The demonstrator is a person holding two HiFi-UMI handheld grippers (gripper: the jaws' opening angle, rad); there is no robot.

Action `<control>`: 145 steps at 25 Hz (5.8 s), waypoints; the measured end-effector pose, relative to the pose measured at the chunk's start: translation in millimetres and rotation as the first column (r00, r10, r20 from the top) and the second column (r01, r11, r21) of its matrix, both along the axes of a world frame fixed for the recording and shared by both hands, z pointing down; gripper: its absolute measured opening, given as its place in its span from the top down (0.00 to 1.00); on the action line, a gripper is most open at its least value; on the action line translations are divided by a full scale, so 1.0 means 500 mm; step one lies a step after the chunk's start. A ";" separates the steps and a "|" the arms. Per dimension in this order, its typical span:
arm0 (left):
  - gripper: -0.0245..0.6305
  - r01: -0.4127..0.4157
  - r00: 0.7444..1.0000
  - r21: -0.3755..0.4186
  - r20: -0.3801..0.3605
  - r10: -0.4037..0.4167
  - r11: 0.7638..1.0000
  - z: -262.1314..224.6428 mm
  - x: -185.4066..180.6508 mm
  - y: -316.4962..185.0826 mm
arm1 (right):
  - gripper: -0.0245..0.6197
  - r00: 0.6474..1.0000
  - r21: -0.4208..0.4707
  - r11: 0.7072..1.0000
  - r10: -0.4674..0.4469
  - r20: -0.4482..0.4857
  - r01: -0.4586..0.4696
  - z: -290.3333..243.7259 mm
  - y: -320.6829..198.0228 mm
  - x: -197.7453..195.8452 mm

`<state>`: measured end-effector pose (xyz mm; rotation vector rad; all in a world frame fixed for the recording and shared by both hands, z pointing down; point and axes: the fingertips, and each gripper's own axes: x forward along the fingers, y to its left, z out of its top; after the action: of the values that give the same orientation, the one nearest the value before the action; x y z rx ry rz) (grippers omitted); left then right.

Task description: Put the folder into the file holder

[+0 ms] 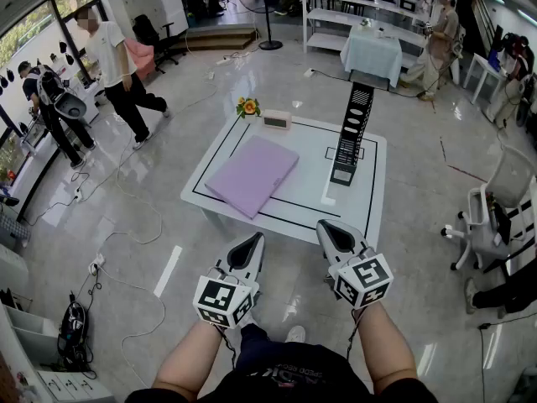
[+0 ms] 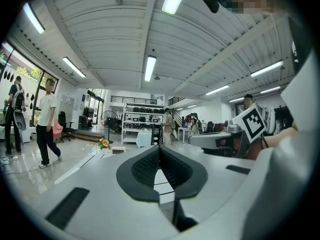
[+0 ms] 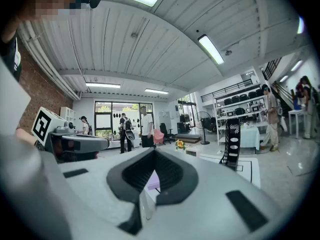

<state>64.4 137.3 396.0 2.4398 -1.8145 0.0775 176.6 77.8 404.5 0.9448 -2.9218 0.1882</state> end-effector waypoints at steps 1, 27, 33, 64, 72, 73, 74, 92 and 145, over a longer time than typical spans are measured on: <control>0.96 0.001 1.000 0.001 -0.001 -0.001 1.000 0.000 0.000 -0.003 | 0.96 1.000 0.000 1.000 -0.001 0.000 0.001 0.000 -0.002 -0.001; 0.59 0.009 1.000 -0.021 -0.007 -0.009 1.000 0.011 -0.001 -0.060 | 0.69 0.995 -0.047 0.999 0.005 0.100 0.000 0.001 -0.058 0.023; 0.49 -0.007 1.000 -0.020 0.012 0.008 1.000 0.016 -0.030 -0.100 | 0.63 0.992 -0.086 0.996 0.020 0.125 -0.009 0.012 -0.094 -0.001; 0.44 -0.322 0.947 -0.137 -0.050 0.318 0.937 0.098 -0.467 -0.517 | 0.57 0.942 -0.207 0.922 0.337 0.005 -0.328 0.087 -0.404 -0.383; 0.44 -0.378 0.926 -0.190 -0.065 0.372 0.906 0.130 -0.491 -0.571 | 0.50 0.917 -0.251 0.886 0.398 -0.021 -0.390 0.123 -0.432 -0.393; 0.43 -0.382 0.924 -0.198 -0.063 0.377 0.903 0.136 -0.491 -0.578 | 0.50 0.915 -0.257 0.882 0.403 -0.023 -0.395 0.129 -0.437 -0.392; 0.43 -0.385 0.923 -0.207 -0.061 0.381 0.899 0.142 -0.490 -0.584 | 0.50 0.913 -0.264 0.878 0.408 -0.025 -0.399 0.134 -0.442 -0.390; 0.42 -0.323 0.936 -0.427 -0.014 0.351 0.845 0.317 -0.478 -0.748 | 0.50 0.897 -0.537 0.749 0.441 -0.034 -0.388 0.346 -0.612 -0.341; 0.41 -0.353 0.936 -0.556 -0.197 0.293 0.753 0.415 -0.462 -0.931 | 0.50 0.889 -0.515 0.734 0.435 -0.144 -0.443 0.392 -0.781 -0.340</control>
<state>-166.5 -328.1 603.4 2.2056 -1.0754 0.4625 6.5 -312.5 600.6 1.4737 -2.3373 0.9605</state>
